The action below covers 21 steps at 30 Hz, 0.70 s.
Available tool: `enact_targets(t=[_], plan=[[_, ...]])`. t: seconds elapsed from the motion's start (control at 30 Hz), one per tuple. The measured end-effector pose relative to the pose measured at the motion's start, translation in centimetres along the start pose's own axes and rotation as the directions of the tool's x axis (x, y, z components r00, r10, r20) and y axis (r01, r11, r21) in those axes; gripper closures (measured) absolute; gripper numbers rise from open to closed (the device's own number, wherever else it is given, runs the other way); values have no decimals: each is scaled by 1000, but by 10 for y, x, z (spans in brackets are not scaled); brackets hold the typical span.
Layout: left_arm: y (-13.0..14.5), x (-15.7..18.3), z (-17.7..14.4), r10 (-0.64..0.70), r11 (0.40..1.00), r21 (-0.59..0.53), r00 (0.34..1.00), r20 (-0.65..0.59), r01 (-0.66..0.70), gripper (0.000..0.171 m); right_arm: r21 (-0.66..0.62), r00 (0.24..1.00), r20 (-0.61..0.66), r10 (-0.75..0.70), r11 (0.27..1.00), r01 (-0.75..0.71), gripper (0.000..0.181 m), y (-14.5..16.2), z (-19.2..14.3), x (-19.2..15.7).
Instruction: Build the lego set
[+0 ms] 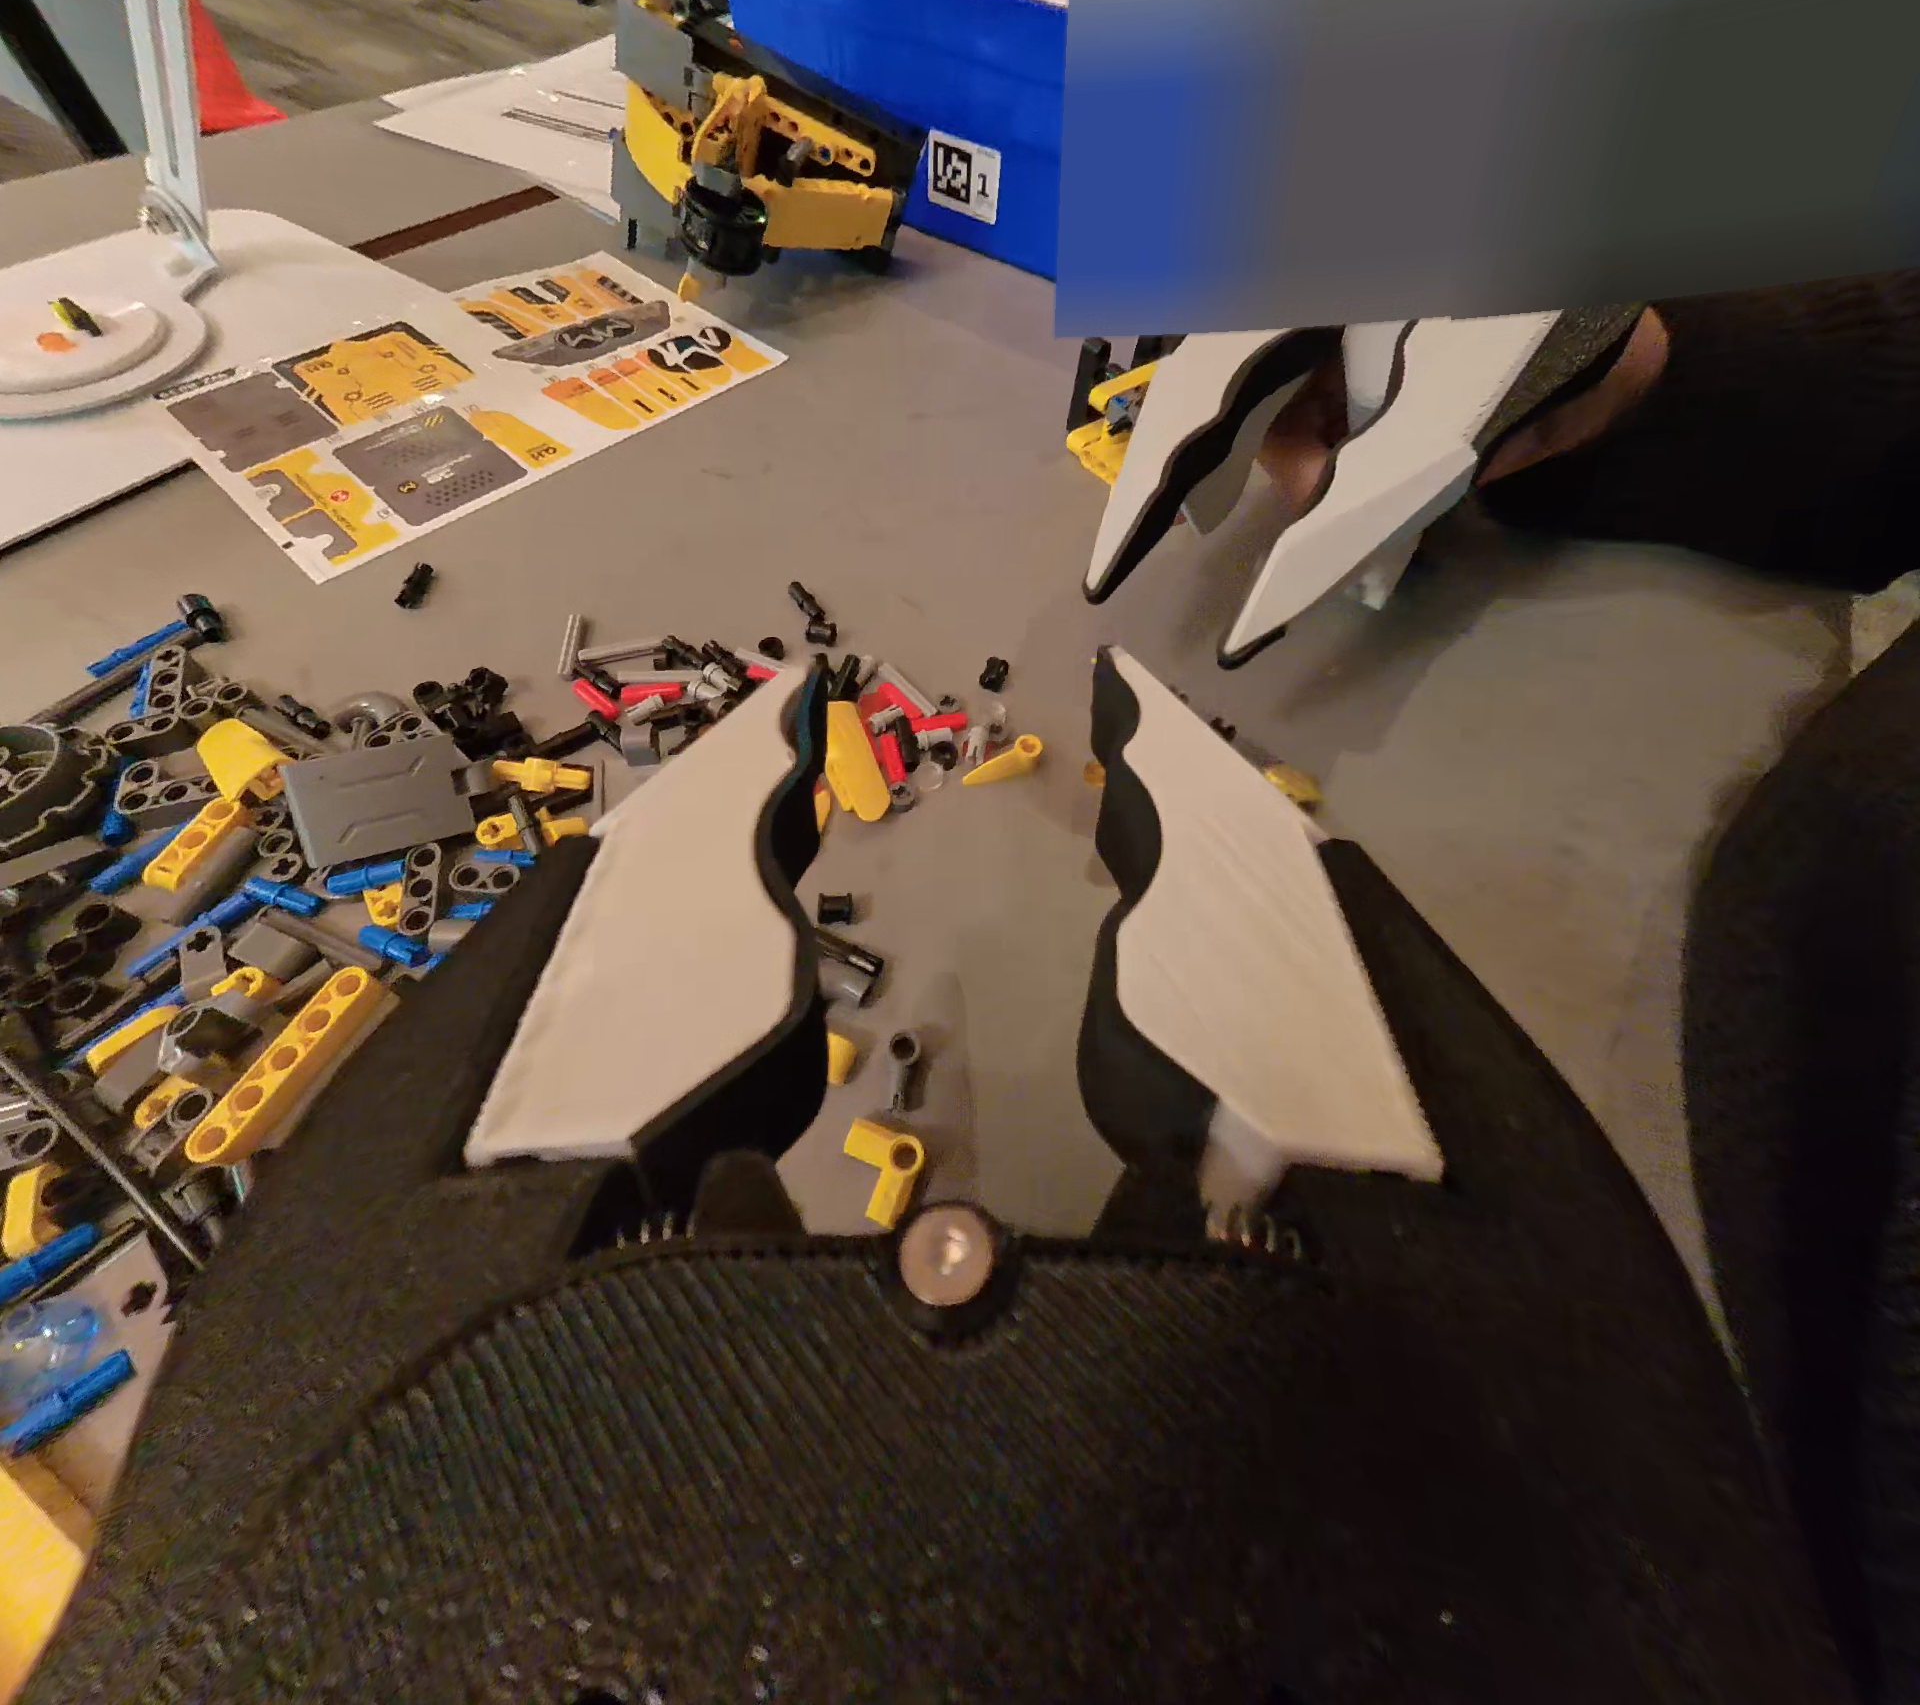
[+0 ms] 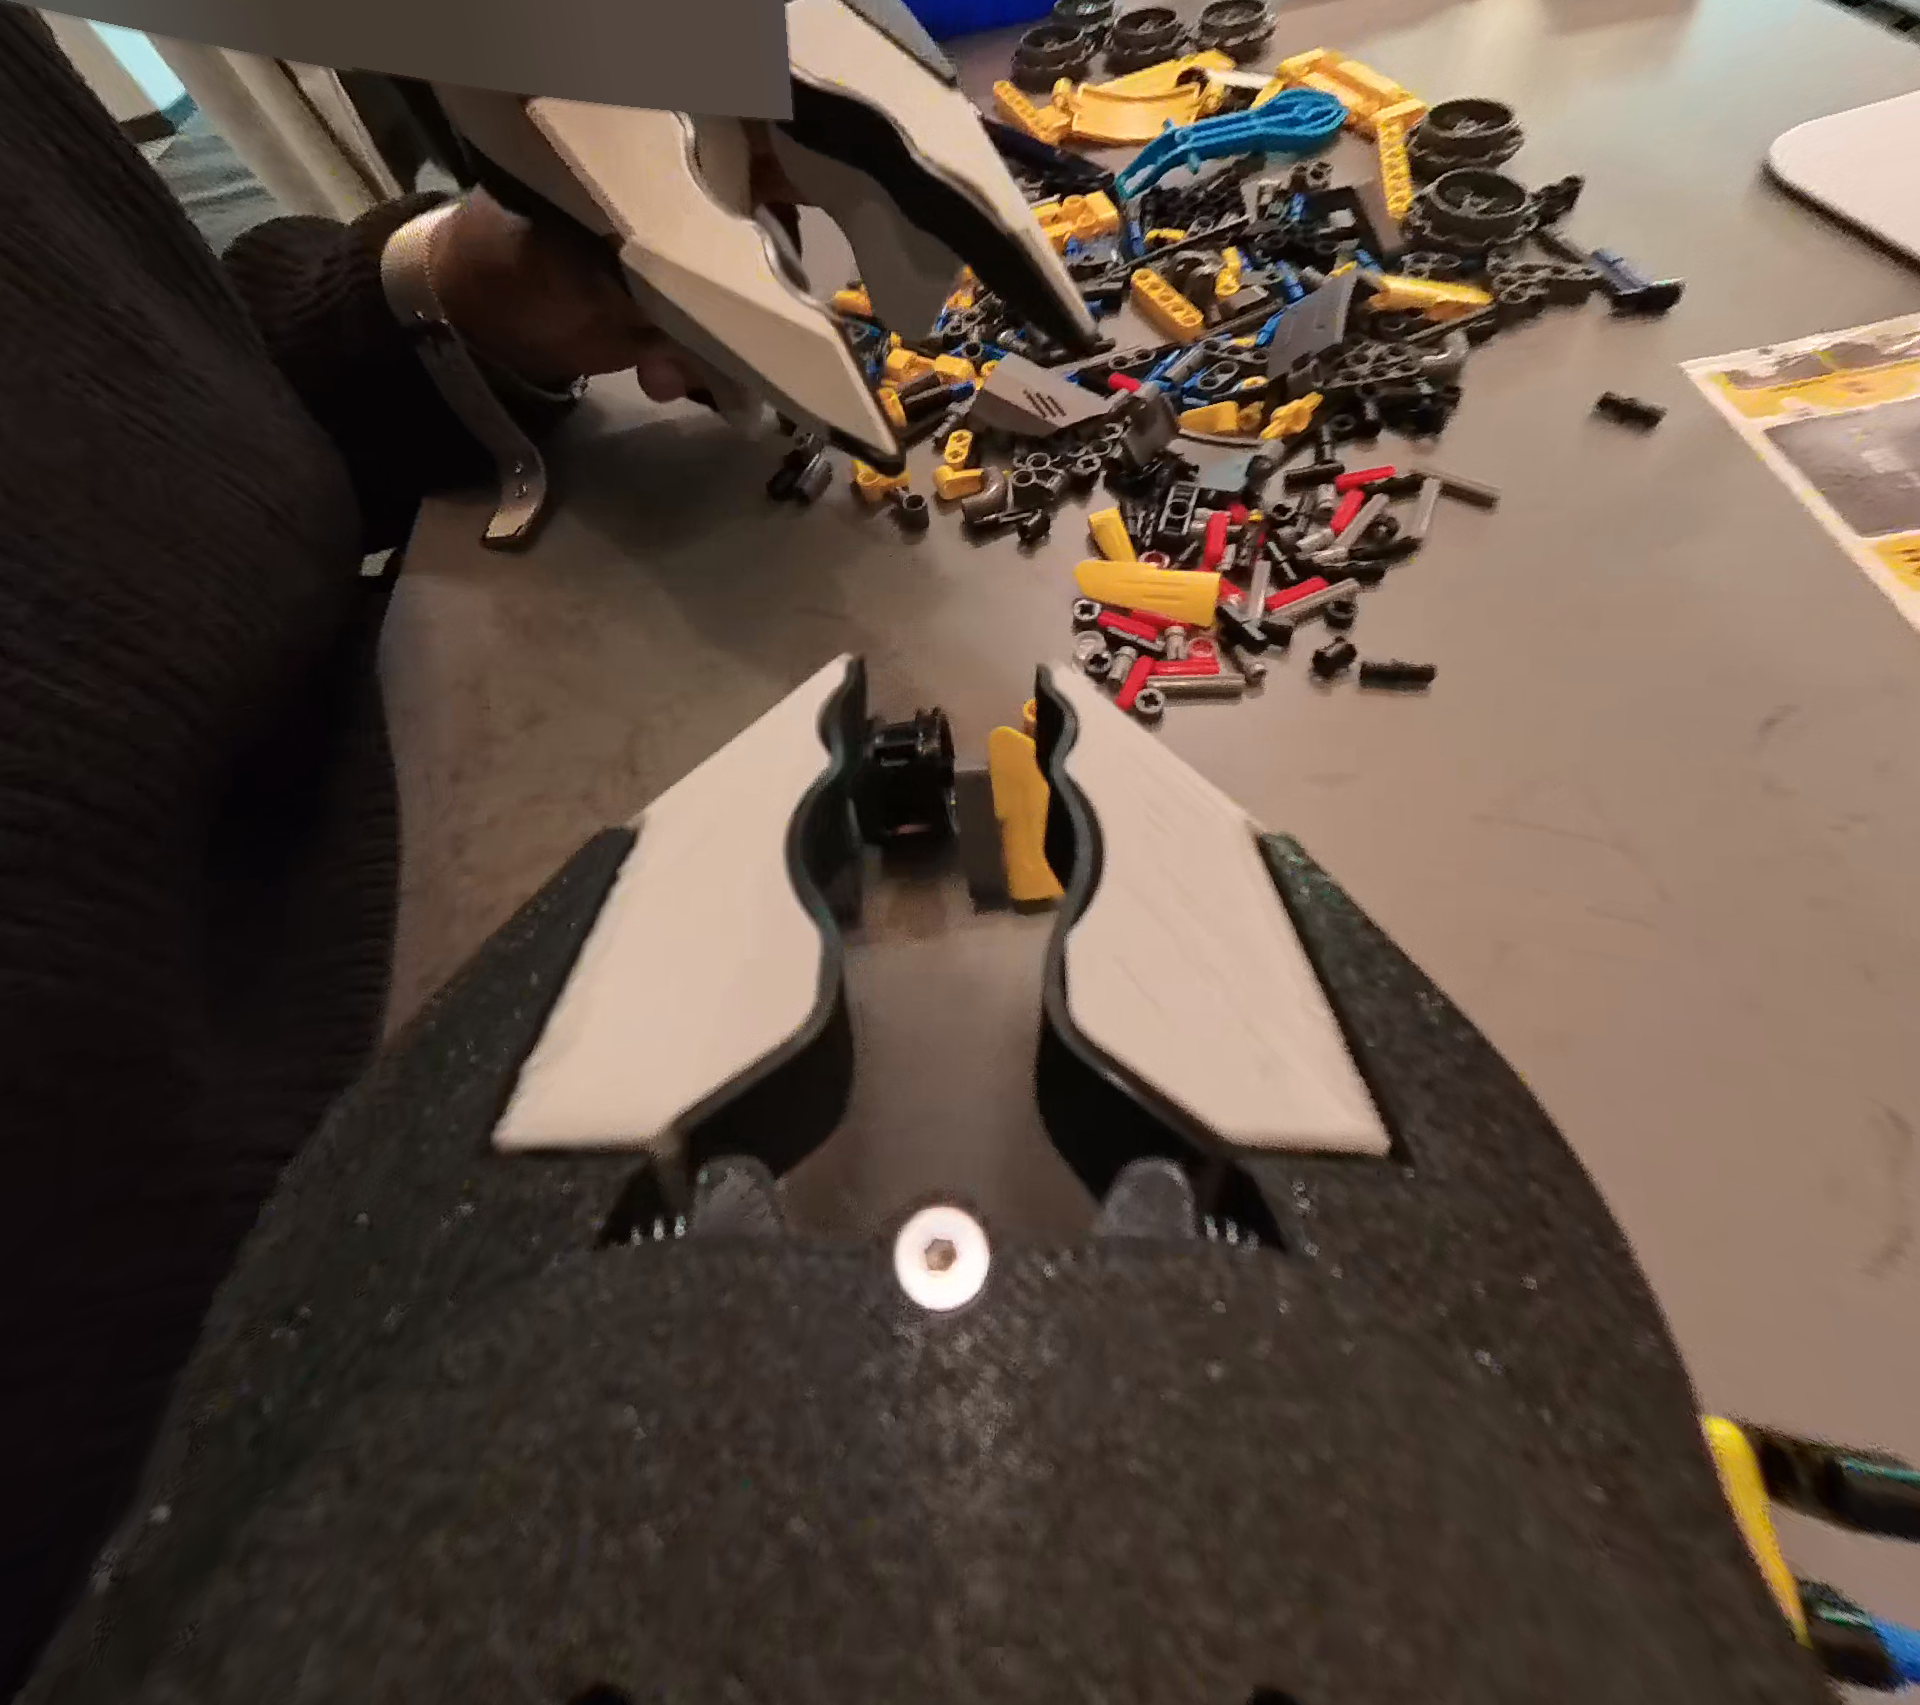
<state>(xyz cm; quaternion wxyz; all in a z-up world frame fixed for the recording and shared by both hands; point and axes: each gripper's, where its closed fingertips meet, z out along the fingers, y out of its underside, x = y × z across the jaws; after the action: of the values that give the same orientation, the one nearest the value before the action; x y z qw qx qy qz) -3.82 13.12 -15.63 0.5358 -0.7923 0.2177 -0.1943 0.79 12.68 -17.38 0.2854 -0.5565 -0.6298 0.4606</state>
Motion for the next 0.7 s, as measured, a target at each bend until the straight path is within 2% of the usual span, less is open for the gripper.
enact_targets(t=[0.37,0.53,0.7], plan=[[2,0,1,25,1000,-9,1000,12,-24,122,28,993,20,116,993,-117,144,-2,-4,10],[1,4,1,8,1000,-2,1000,-18,-8,122,-6,997,9,80,997,-80,143,2,-1,7],[-11,3,-6,-109,991,73,990,-86,116,122,-50,1000,-7,9,999,-9,142,8,3,0]])
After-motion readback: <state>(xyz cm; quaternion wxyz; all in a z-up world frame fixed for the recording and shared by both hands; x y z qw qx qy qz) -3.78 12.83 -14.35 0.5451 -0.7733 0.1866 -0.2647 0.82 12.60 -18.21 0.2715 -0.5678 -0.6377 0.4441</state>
